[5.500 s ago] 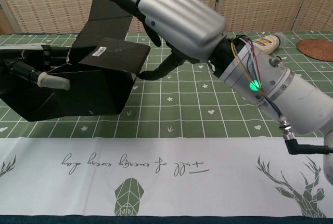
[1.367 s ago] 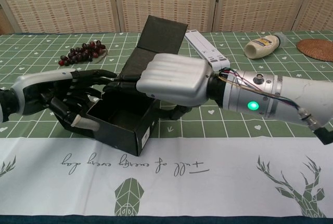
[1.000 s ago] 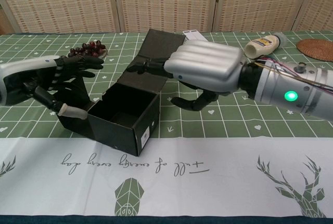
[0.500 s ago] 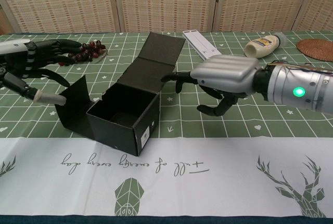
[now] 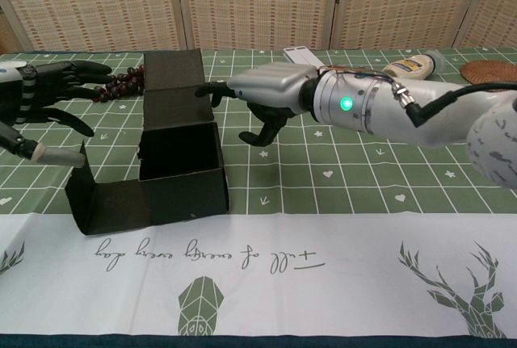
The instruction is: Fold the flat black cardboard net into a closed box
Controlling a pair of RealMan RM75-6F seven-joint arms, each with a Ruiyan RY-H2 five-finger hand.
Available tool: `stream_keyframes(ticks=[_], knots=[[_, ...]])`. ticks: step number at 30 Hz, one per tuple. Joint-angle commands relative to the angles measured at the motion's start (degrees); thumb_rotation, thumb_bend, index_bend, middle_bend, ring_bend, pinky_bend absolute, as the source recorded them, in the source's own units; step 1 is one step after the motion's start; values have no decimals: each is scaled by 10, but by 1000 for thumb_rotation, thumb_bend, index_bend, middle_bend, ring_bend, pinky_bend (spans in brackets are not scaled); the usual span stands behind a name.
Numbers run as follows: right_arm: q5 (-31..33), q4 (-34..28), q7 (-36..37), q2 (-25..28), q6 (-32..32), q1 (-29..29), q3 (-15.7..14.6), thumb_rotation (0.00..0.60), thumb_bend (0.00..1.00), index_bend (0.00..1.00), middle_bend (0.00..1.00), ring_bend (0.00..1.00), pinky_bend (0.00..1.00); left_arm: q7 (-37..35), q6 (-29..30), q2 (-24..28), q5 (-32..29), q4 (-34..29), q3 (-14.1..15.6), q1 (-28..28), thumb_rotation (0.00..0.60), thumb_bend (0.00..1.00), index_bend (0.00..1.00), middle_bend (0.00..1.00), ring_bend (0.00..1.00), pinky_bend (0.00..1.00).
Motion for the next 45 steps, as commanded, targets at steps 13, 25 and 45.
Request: stream_keyframes(ticks=[13,25,45], knots=[[91,-138,94,57,-1,-66,-4,600,35,0,112,723,980,-5,8,7,6,3,-7,6,600,0,68,46,6,259],[184,-123,143,-5,-20,-72,19,600,0,0,74,723,980,-6,16,16,14,-4,-3,15,600,0,68,46,5,259],[202,-29,173,-111,-10,-59,52,600,22,0,169,727,983,-28,35,16,13,13,-4,32,600,0,70,45,4,259]])
